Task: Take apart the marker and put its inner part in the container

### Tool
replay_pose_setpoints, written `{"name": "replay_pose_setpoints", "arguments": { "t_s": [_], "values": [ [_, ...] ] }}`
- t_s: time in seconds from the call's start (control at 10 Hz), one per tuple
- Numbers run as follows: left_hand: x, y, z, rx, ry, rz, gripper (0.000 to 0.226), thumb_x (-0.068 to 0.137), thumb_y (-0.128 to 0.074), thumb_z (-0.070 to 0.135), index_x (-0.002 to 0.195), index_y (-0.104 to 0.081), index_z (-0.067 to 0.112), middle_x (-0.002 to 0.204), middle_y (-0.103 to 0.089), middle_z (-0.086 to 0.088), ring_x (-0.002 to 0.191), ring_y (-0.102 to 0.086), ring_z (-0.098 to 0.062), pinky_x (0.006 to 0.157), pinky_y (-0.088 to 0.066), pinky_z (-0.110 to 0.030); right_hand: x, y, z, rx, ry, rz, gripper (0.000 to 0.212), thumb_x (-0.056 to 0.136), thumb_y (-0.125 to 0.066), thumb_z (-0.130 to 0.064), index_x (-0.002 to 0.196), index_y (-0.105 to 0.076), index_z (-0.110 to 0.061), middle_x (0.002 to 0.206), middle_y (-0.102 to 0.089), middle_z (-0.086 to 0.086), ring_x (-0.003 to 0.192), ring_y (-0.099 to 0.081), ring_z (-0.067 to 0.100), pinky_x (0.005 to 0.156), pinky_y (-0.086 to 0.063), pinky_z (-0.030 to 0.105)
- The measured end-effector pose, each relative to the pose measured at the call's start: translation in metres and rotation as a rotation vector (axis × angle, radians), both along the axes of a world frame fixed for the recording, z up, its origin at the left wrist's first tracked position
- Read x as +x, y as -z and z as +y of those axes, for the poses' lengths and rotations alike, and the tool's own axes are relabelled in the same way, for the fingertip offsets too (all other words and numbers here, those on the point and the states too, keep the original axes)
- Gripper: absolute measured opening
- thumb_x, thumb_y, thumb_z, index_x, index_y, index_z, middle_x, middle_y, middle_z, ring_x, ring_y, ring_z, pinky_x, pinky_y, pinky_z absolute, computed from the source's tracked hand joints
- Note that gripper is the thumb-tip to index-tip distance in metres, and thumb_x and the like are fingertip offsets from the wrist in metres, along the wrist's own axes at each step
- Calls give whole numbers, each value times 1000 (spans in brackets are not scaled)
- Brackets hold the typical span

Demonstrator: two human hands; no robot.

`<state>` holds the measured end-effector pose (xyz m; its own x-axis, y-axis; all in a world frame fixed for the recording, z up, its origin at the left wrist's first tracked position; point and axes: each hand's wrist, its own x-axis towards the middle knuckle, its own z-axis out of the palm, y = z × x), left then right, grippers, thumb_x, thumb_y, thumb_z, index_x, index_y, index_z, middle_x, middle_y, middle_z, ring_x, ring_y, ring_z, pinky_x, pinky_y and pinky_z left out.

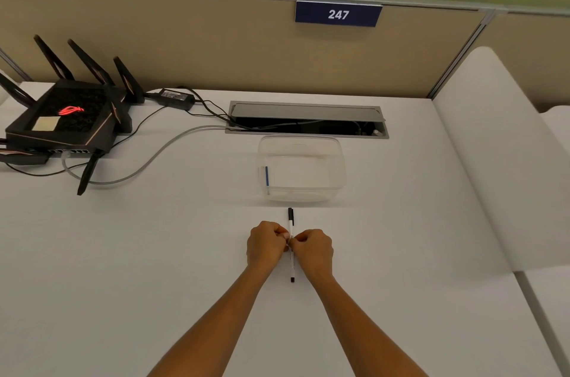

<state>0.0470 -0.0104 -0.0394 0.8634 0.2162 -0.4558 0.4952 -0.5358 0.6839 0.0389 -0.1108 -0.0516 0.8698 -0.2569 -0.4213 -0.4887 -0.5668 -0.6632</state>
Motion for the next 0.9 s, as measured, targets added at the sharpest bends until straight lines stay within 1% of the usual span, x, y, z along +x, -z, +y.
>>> {"name": "replay_pose_setpoints", "arguments": {
  "t_s": [0.1, 0.2, 0.3, 0.4, 0.5, 0.6, 0.7, 0.8, 0.9],
  "values": [
    [-2, -1, 0, -6, 2, -2, 13, 89, -63, 11, 93, -75, 9, 88, -77, -8, 72, -74, -17, 74, -56, -26, -2, -1, -1, 8, 2, -7, 16, 80, -70, -21, 76, -74, -6, 74, -72, 7, 63, -63, 24, 64, -52, 33],
    [-5, -3, 2, 0, 10, -14, 14, 89, -61, 8, 90, -75, 9, 86, -76, -8, 72, -73, -18, 77, -58, -31, -3, -1, -2, -17, -30, -20, 18, 81, -66, -16, 79, -74, 0, 80, -73, 16, 77, -68, 34, 69, -56, 38],
    [-8, -6, 2, 6, 16, -31, 17, 88, -58, 6, 89, -75, 7, 86, -76, -9, 74, -73, -21, 79, -58, -34, -4, -2, -3, -39, -55, -31, 19, 81, -65, -14, 82, -73, 3, 86, -73, 20, 83, -67, 36, 72, -56, 41],
    [-10, -11, 1, 59, 59, -61, 20, 89, -55, 6, 93, -74, 7, 92, -75, -8, 82, -70, -21, 75, -55, -30, -5, -4, -2, -55, -87, -50, 22, 81, -65, -16, 85, -71, 5, 90, -72, 22, 87, -66, 38, 75, -56, 43],
    [-13, -16, 0, 112, 89, -102, 23, 92, -52, 8, 105, -72, 10, 103, -73, -7, 92, -68, -20, 74, -48, -24, -4, -8, -2, -62, -107, -71, 23, 83, -64, -18, 86, -71, 4, 89, -72, 21, 86, -67, 37, 74, -56, 42],
    [-15, -24, -3, 183, 117, -170, 29, 97, -48, 14, 122, -63, 14, 115, -70, -3, 104, -65, -20, 75, -43, -22, 1, -18, -3, -68, -120, -147, 21, 86, -62, -20, 85, -70, -1, 82, -72, 12, 79, -68, 30, 73, -55, 39],
    [-16, -30, -3, 237, 147, -207, 29, 98, -47, 15, 123, -62, 15, 114, -70, -3, 101, -66, -21, 72, -46, -24, 5, -27, -5, -73, -134, -215, 19, 88, -59, -20, 88, -70, -5, 84, -73, 8, 78, -68, 25, 72, -54, 36],
    [-13, -44, -7, 312, 167, -308, 35, 97, -48, 13, 131, -55, 17, 124, -66, -3, 109, -64, -21, 82, -50, -28, 15, -44, -5, -88, -167, -315, 21, 92, -54, -20, 95, -70, -8, 90, -72, 5, 81, -67, 20, 75, -54, 34],
    [-9, -51, -8, 323, 175, -343, 40, 98, -48, 16, 138, -49, 17, 132, -61, -3, 116, -61, -23, 90, -49, -30, 19, -54, -6, -105, -201, -371, 23, 94, -50, -19, 94, -69, -7, 92, -72, 6, 81, -67, 21, 76, -55, 36]
  ]
}}
